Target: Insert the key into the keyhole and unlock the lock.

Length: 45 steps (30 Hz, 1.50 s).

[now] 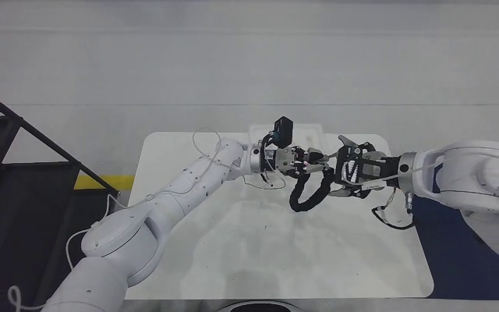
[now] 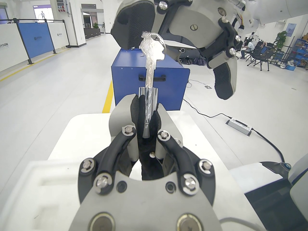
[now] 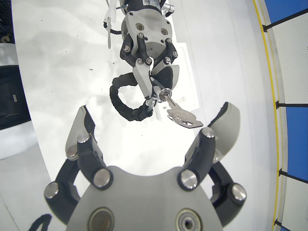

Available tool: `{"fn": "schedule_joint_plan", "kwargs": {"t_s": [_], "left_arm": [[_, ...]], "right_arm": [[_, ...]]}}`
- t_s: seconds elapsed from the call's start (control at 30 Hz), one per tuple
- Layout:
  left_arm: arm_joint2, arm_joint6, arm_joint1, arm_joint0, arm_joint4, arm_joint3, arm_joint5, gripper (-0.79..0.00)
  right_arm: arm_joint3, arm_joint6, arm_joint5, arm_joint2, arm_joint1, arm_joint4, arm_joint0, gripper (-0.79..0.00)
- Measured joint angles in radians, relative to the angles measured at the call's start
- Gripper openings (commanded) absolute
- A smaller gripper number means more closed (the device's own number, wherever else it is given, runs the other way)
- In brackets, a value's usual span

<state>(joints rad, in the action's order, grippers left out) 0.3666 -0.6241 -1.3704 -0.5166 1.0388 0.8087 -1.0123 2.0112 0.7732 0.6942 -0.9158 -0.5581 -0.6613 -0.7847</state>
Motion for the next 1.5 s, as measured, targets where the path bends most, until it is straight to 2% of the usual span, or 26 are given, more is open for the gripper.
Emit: {"fn": "schedule_joint_plan", "kwargs": {"t_s": [0.3,0.63,1.27,1.37,1.5], "left_arm": [[-0.019,-0.019,-0.017,0.011,0.023,-0.006,0.0,-0.785],[-0.013,-0.07,-0.03,0.018,0.024,-0.064,0.0,-0.785],[-0.042,-0.104,-0.05,0.049,0.084,-0.082,0.0,-0.785],[-0.05,-0.095,-0.05,0.058,0.104,-0.093,0.0,-0.785],[-0.06,-0.098,-0.042,0.067,0.119,-0.096,0.0,-0.785]], "right_arm": [[-0.014,0.035,-0.004,0.013,-0.016,0.0,0.017,0.0],[-0.012,0.004,0.004,-0.01,-0.024,0.009,0.017,0.0],[-0.037,0.073,0.016,0.005,-0.046,-0.009,0.036,0.0],[-0.06,0.062,0.036,-0.011,-0.045,0.009,0.037,0.0],[-0.079,0.047,0.117,-0.039,-0.037,0.014,0.031,0.0]]}}
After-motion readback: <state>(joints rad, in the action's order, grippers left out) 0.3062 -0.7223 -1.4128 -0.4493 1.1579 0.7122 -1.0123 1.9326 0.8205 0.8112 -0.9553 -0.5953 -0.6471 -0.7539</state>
